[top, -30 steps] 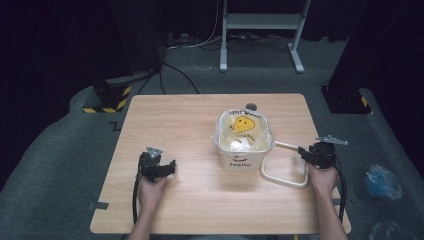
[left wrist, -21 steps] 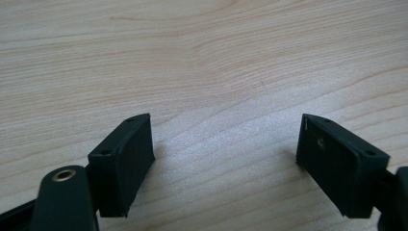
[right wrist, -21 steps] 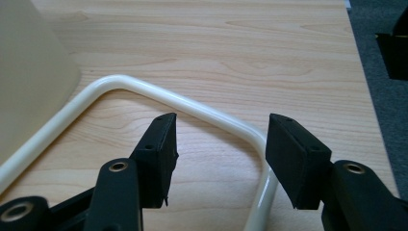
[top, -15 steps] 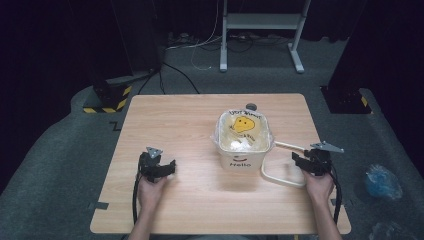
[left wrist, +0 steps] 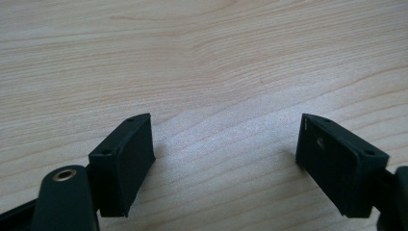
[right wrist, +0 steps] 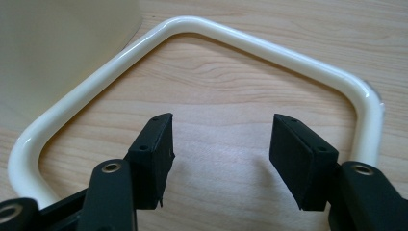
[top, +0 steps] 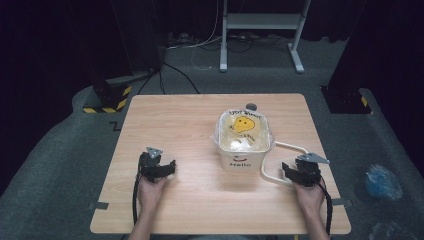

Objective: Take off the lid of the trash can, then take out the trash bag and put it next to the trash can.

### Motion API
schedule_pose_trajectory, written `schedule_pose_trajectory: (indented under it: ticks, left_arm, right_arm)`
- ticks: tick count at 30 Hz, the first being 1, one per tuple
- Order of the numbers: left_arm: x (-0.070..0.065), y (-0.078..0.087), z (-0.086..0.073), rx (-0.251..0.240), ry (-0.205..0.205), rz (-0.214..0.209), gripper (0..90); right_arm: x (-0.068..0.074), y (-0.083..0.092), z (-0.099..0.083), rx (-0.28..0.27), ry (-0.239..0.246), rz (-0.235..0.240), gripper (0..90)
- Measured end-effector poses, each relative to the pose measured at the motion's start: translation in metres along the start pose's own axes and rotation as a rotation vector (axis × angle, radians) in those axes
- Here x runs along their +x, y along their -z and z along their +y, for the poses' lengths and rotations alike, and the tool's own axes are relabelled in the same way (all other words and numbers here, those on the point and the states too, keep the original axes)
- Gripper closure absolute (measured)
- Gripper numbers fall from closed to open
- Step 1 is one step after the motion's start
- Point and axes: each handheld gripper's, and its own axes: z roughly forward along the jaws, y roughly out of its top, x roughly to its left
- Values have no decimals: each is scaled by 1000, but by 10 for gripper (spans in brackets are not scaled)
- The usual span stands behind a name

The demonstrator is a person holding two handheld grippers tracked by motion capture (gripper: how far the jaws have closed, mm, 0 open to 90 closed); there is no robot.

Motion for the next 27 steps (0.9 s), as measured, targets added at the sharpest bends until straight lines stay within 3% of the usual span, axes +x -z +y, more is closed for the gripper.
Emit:
schedule_pose_trajectory:
  ticks: [4,8,9,27]
  left_arm:
    - [0,0,0,-1,-1,-1,209]
    - [0,0,0,-1,-1,-1,209]
    - [0,0,0,-1,-1,-1,209]
    - [-5,0,2,16,11,-3,182]
  right_arm:
    - [6,-1,-3,13,35,-33,391]
    - [3,-3,-3,35,9,-13,355]
    - [5,-3,-3,41,27,-14,328]
    - [5,-4,-3,44,21,-14,298]
